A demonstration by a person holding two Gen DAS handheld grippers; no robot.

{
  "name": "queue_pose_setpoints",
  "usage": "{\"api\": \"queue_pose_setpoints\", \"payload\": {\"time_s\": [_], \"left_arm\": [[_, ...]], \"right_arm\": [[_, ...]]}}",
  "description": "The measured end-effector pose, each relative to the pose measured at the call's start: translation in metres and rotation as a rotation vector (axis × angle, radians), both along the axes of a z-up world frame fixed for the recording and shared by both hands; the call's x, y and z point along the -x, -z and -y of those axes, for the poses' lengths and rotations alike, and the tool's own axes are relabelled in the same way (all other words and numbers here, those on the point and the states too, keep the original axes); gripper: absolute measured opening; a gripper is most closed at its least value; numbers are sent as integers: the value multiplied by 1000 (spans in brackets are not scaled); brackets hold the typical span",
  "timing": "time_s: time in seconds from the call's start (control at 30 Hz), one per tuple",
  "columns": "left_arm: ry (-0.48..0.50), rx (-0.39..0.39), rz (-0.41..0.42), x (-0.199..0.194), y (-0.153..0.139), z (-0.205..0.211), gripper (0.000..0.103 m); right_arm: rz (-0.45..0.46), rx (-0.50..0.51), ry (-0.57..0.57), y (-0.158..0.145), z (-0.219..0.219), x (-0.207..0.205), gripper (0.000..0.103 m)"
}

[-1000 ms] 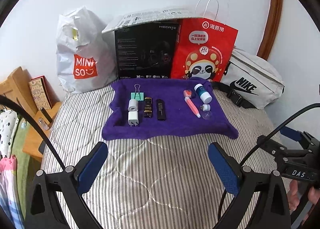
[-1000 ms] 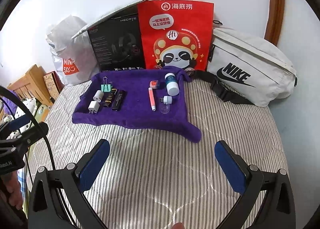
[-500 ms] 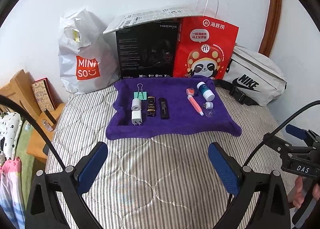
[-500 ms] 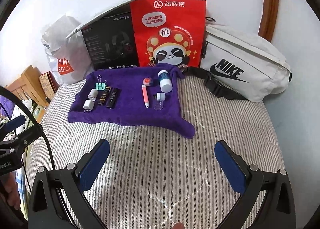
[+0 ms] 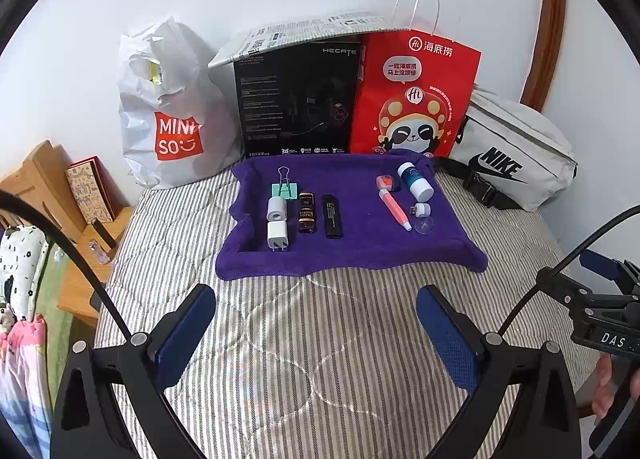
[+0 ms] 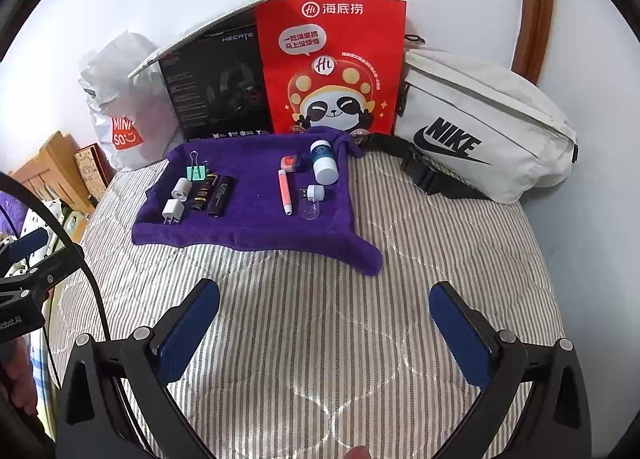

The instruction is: Organize rigid objects

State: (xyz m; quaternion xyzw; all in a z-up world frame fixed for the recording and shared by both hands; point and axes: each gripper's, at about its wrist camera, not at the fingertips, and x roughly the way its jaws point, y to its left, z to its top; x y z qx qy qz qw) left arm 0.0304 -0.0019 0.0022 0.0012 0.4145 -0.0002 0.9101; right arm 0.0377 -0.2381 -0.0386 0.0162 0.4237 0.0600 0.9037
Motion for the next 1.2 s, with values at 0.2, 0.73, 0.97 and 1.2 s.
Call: {"api": "queue_pose_setpoints", "payload": {"time_s": [0.2,0.73,0.97,1.2], "left_arm": [[-3,-5,-3,0,0,1,101],[6,-9,-6,4,1,1,101],[9,-12,-10,3,1,-1,101],[12,-11,-12,3,1,-1,101]], "right_arm": [[-1,3,-1,0,0,2,103],[1,7,-10,-2,-5,5,103],[4,6,-12,-4,-6,3,103],[1,6,-15,-4,-6,3,103]]}}
